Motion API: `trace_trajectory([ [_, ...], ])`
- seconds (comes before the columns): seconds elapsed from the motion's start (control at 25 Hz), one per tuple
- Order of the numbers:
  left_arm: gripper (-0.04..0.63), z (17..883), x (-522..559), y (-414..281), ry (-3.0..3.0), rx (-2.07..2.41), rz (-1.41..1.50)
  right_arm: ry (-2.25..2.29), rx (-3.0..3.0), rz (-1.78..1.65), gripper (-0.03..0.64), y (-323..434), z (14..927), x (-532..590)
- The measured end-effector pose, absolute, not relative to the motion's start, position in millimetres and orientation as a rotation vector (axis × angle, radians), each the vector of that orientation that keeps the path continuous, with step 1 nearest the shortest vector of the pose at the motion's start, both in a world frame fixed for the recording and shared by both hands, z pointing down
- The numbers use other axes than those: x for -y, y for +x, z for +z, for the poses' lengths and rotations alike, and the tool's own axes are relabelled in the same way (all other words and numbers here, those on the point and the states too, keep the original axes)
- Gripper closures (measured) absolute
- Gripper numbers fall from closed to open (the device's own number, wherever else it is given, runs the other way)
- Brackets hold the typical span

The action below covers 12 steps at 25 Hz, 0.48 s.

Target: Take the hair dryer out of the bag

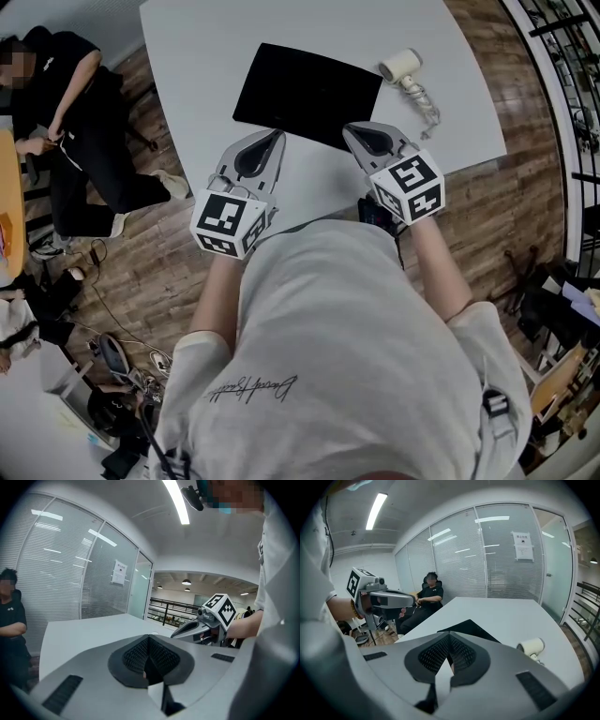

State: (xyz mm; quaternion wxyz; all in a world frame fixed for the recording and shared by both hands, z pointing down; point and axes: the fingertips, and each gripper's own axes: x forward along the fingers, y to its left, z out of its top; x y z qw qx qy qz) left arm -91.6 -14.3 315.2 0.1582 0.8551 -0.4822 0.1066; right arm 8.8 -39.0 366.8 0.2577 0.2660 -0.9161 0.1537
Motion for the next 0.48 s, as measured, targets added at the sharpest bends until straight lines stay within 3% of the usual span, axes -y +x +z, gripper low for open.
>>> trace_trajectory([
  [0.48, 0.583, 318.4, 4.2, -86.2, 2.451, 1.353, 0.32, 0.739, 2.479, 0.445, 0.592, 17.5, 370.1, 29.1],
])
